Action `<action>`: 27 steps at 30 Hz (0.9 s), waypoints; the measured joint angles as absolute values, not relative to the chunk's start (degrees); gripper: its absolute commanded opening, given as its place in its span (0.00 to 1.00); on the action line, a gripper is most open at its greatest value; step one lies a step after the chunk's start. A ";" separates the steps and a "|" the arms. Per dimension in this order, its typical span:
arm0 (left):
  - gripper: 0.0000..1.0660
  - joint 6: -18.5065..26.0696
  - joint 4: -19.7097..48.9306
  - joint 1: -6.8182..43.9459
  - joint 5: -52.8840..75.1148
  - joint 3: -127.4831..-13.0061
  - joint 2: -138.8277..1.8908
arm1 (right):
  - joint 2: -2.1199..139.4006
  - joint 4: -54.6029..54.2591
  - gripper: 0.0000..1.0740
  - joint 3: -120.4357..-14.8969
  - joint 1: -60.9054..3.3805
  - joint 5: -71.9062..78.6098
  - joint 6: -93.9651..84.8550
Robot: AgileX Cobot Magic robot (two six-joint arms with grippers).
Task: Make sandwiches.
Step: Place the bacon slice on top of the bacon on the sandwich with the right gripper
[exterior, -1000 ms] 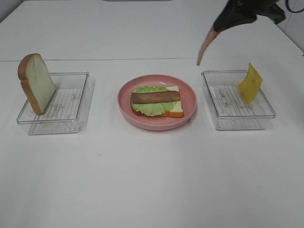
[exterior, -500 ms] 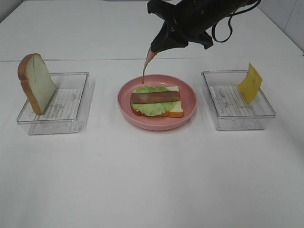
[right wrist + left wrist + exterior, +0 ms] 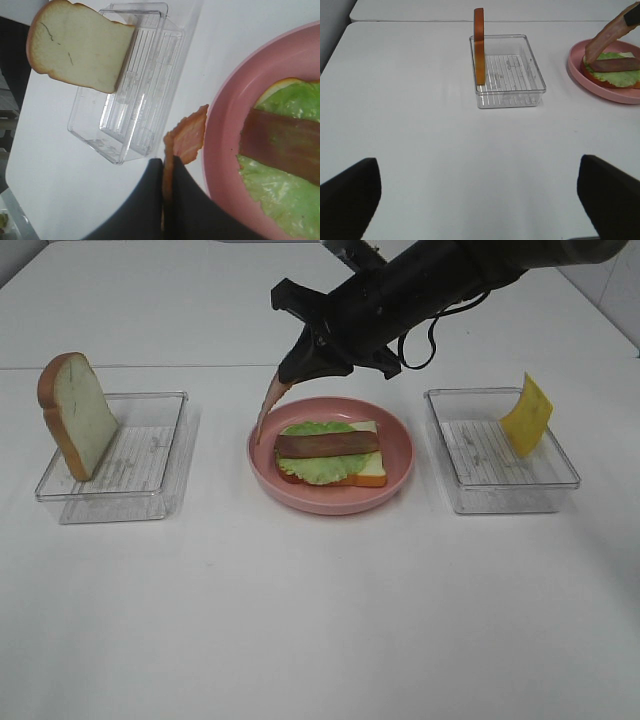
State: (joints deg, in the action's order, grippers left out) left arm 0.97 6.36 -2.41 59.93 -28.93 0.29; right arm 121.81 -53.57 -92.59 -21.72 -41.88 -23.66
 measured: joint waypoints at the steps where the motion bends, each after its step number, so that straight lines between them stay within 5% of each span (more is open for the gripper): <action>1: 0.96 0.97 6.36 -2.41 59.93 -28.93 0.29 | 122.15 -51.45 0.00 -92.70 -21.72 -41.65 -23.66; 15: 0.96 0.97 6.36 -2.41 59.93 -28.93 0.29 | 123.70 -26.24 0.00 -92.76 -21.72 -39.02 -13.29; 24: 0.96 0.97 6.36 -2.41 59.93 -28.93 0.29 | 123.70 -23.20 0.00 -92.76 -21.72 -39.02 -11.17; 27: 0.96 0.97 6.36 -2.41 59.93 -28.93 0.29 | 123.70 -23.20 0.15 -92.76 -21.72 -39.02 -11.12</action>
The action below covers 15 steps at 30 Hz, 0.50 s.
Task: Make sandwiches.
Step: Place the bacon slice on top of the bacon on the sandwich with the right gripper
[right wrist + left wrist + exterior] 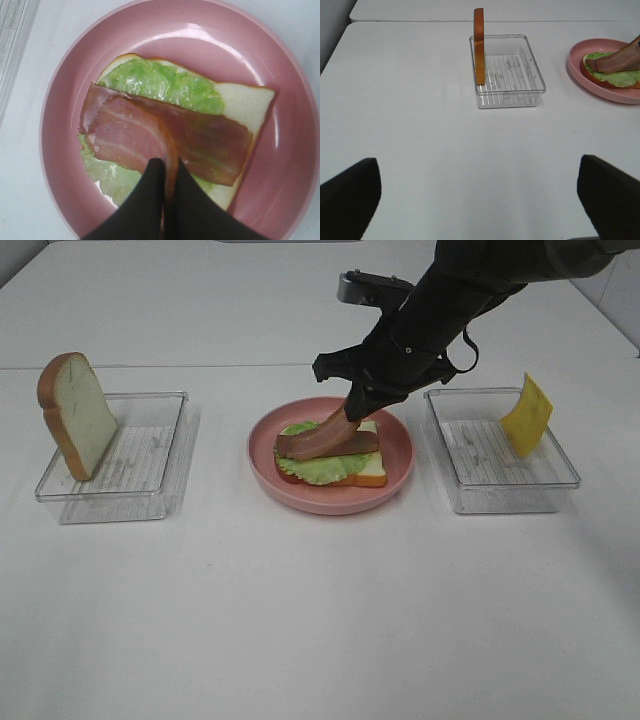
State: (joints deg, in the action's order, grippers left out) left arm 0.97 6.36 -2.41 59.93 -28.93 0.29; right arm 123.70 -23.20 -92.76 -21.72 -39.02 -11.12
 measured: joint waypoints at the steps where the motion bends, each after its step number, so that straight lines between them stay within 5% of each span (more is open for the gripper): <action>1: 0.96 0.97 6.36 -2.41 59.93 -28.93 0.29 | 123.70 -23.20 0.22 -92.76 -21.72 -39.02 -11.12; 2: 0.96 0.97 6.36 -2.41 59.93 -28.93 0.29 | 123.70 -23.20 0.22 -92.76 -21.72 -39.02 -11.12; 4: 0.96 0.97 6.36 -2.41 59.93 -28.93 0.29 | 123.70 -23.20 0.70 -92.76 -21.72 -39.02 -11.12; 5: 0.96 0.97 6.36 -2.41 59.93 -28.93 0.29 | 123.70 -23.20 0.70 -92.76 -21.72 -39.02 -11.12; 7: 0.96 0.97 6.36 -2.41 59.93 -28.93 0.29 | 123.70 -22.92 0.92 -92.76 -21.72 -39.02 -11.12; 15: 0.96 0.97 6.36 -2.41 59.93 -28.93 0.29 | 121.87 -21.03 0.92 -92.88 -21.72 -41.25 -11.12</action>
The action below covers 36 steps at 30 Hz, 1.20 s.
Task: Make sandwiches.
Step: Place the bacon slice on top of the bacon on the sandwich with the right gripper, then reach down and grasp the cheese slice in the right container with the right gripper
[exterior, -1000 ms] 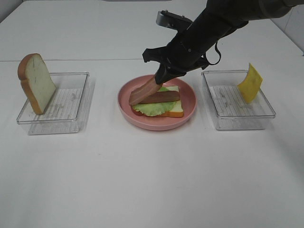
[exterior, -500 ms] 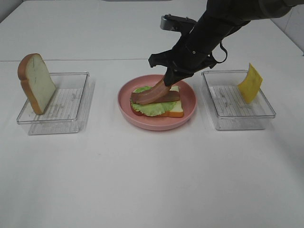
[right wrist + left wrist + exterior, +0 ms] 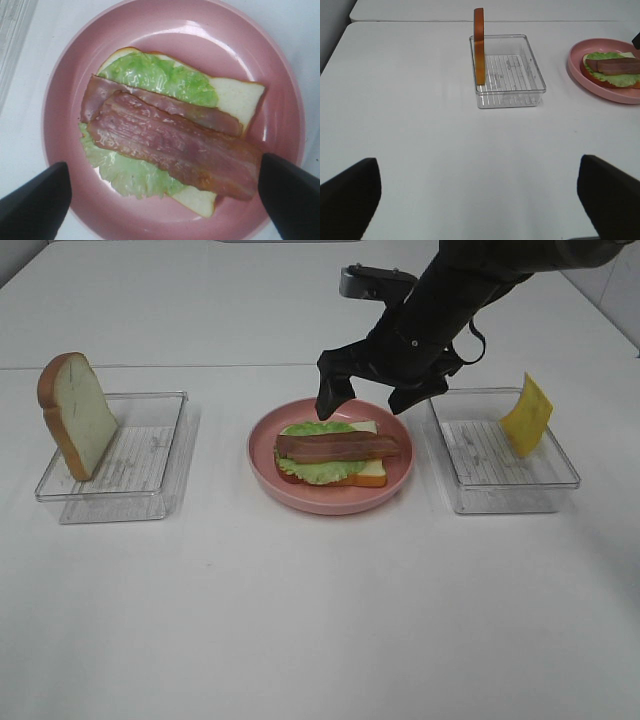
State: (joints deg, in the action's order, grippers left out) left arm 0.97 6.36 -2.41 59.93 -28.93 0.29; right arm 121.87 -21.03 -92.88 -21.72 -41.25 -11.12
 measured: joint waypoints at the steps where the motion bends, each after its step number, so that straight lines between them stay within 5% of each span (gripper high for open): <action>1: 0.96 0.97 6.36 -2.41 59.93 -28.93 0.29 | 120.95 -20.40 0.92 -93.97 -21.72 -43.37 -11.12; 12: 0.96 0.97 6.36 -2.41 59.93 -28.93 0.29 | 119.63 -12.55 0.92 -108.35 -13.69 -60.22 -7.56; 26: 0.96 0.97 6.36 -2.41 59.93 -28.93 0.29 | 125.59 -11.75 0.92 -109.89 0.17 -59.93 -6.76; 36: 0.96 0.97 6.36 -2.41 59.93 -28.93 0.29 | 129.89 -11.75 0.90 -109.89 2.23 -59.70 -6.76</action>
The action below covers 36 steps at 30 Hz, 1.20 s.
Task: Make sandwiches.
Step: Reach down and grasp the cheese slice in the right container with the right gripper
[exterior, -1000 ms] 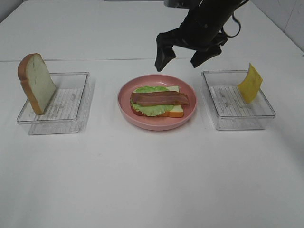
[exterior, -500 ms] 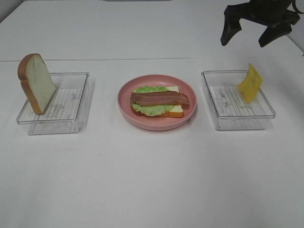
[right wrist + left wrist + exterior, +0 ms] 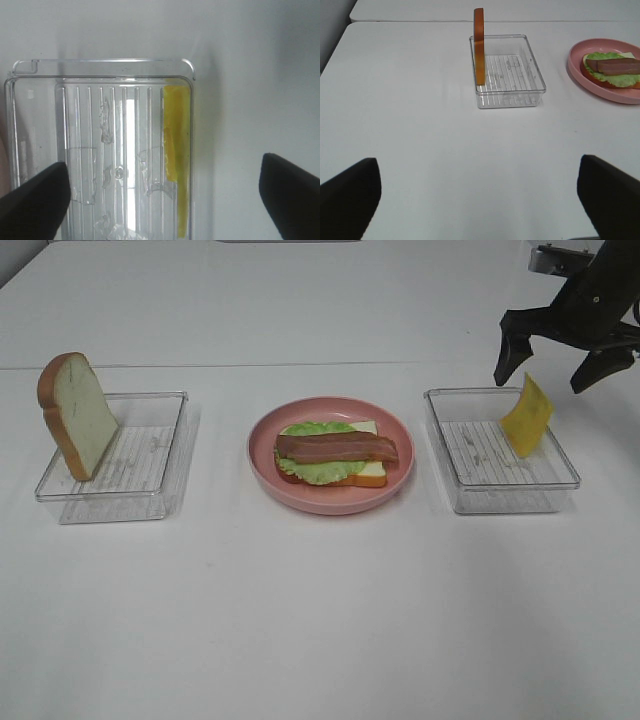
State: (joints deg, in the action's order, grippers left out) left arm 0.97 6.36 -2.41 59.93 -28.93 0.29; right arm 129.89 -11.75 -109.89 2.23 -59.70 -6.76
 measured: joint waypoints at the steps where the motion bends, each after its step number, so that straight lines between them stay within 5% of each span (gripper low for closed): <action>1: 0.96 0.97 6.36 -2.41 59.93 -28.93 0.29 | 130.12 -11.75 0.89 -109.89 2.23 -59.70 -6.76; 28: 0.96 0.97 6.36 -2.41 59.93 -28.93 0.29 | 133.16 -11.75 0.54 -110.07 2.23 -59.53 -6.76; 36: 0.96 0.97 6.36 -2.41 59.93 -28.93 0.29 | 133.16 -10.83 0.33 -110.07 2.23 -59.53 -6.76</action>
